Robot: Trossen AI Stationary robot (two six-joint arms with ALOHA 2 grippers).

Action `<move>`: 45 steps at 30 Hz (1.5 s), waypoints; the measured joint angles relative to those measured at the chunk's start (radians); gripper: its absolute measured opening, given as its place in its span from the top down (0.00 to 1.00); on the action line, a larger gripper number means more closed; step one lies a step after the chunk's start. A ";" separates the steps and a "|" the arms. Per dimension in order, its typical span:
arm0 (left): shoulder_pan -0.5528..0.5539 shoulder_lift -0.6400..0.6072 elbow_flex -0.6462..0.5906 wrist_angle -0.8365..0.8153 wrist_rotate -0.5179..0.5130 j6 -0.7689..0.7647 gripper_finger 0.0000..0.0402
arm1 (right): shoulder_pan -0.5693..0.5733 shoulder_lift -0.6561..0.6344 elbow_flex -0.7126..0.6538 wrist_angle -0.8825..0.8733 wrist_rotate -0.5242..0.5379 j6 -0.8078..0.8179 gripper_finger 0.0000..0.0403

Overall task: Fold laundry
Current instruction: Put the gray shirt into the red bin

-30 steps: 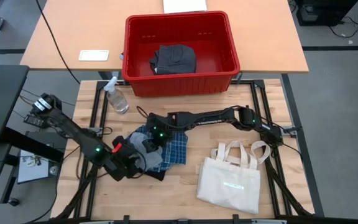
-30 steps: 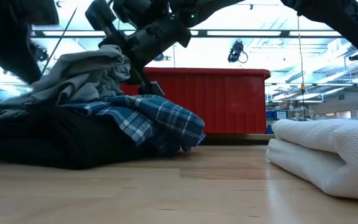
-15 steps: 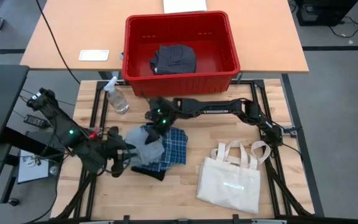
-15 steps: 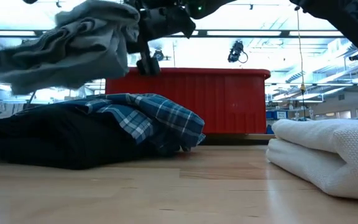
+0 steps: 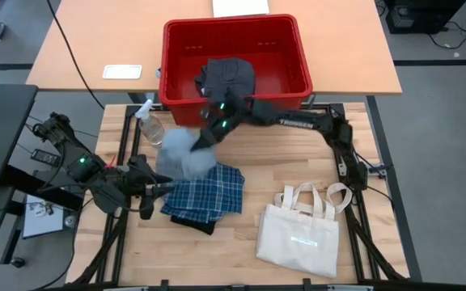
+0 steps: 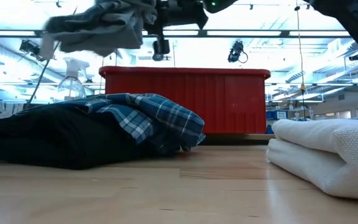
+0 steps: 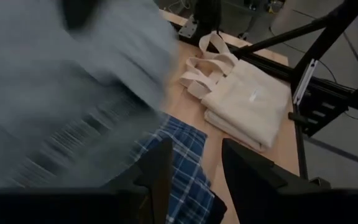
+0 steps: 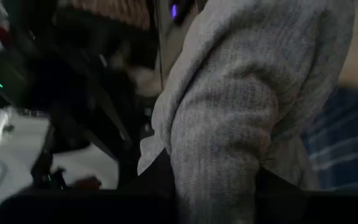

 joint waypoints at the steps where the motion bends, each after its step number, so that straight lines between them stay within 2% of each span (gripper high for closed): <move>1: 0.000 0.000 0.000 0.000 -0.003 0.000 0.64 | -0.022 -0.009 0.001 0.007 -0.001 0.000 0.80; 4: 0.000 0.000 0.000 0.000 -0.006 0.000 0.64 | -0.087 -0.017 0.001 0.053 -0.021 0.014 0.80; 10: 0.000 0.000 0.000 0.000 -0.012 -0.004 0.64 | -0.199 -0.016 0.001 0.289 -0.082 0.124 0.80; 16: 0.000 0.001 0.000 0.000 -0.037 -0.008 0.64 | -0.316 -0.015 0.001 0.491 -0.083 0.236 0.80; 24: 0.001 0.001 0.000 -0.027 -0.098 -0.013 0.64 | -0.442 -0.015 0.001 0.634 -0.057 0.304 0.79; 33: 0.011 0.001 0.000 -0.030 -0.120 -0.013 0.64 | -0.564 -0.015 0.001 0.637 0.013 0.275 0.79; 39: 0.039 0.001 0.000 -0.030 -0.120 -0.013 0.64 | -0.601 -0.015 0.001 0.611 0.044 0.254 0.79; 45: 0.064 0.001 -0.001 -0.030 -0.120 0.016 0.64 | -0.601 -0.015 0.001 0.422 0.066 0.146 0.79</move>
